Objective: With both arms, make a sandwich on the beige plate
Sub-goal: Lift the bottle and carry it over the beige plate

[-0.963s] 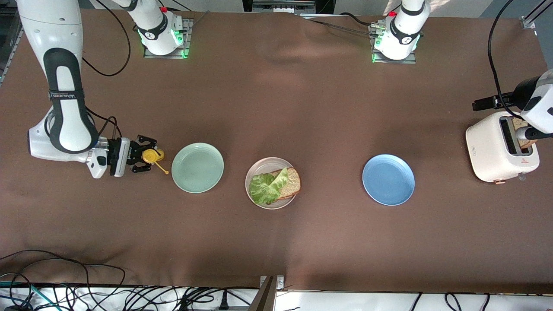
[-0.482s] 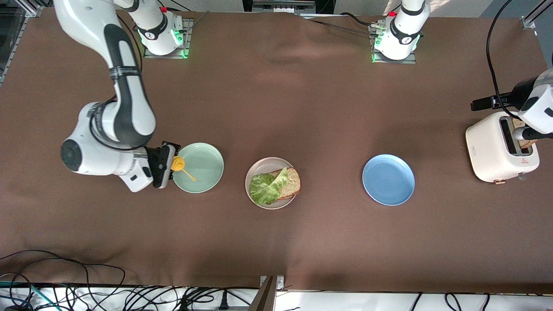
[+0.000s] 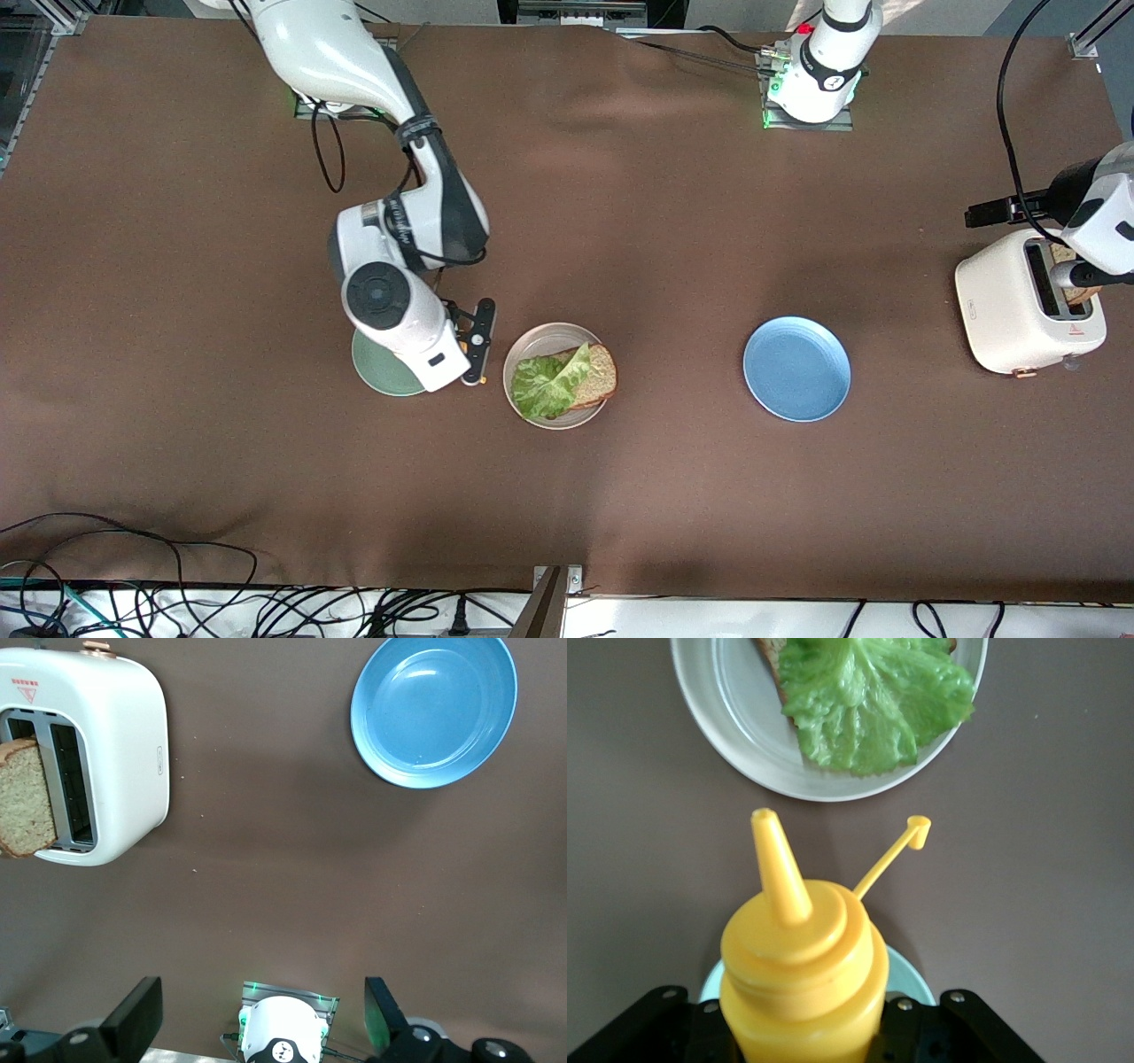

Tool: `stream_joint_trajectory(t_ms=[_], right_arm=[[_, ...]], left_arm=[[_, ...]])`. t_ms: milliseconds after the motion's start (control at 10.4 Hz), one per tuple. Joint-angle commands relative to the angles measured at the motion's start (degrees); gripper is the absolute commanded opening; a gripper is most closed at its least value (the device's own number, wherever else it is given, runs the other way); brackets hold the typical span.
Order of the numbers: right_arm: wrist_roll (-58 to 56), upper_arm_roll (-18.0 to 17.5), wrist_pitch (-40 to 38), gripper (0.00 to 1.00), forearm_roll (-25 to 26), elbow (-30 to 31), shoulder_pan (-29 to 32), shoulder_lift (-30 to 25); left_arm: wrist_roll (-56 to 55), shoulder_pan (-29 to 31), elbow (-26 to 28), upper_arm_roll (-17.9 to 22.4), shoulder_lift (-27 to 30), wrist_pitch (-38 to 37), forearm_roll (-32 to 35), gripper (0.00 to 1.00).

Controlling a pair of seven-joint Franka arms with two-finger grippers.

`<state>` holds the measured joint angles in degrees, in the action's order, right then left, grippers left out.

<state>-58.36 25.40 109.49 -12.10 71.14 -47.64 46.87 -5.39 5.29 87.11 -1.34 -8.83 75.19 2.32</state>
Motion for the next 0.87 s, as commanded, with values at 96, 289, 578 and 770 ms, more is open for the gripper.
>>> stream_joint_trajectory(t_ms=[96, 289, 578, 770], right_arm=[[2.9, 4.7, -3.6, 0.00, 13.7, -6.2, -7.0, 6.6], [2.7, 9.7, -3.9, 0.00, 15.3, -6.5, -11.3, 9.3], [2.9, 10.5, -5.3, 0.00, 24.3, -8.3, -13.9, 10.4], [2.9, 10.5, -6.9, 0.00, 31.4, -10.4, -16.2, 12.2]], left_arm=[[0.2, 0.4, -0.4, 0.0, -0.1, -0.7, 1.6, 1.00], [0.2, 0.2, -0.4, -0.1, -0.1, -0.7, 1.6, 1.00], [0.5, 1.5, -0.3, 0.2, -0.2, -0.6, 1.7, 1.00], [0.6, 2.5, -0.4, 0.1, -0.4, -0.4, 3.2, 1.00]])
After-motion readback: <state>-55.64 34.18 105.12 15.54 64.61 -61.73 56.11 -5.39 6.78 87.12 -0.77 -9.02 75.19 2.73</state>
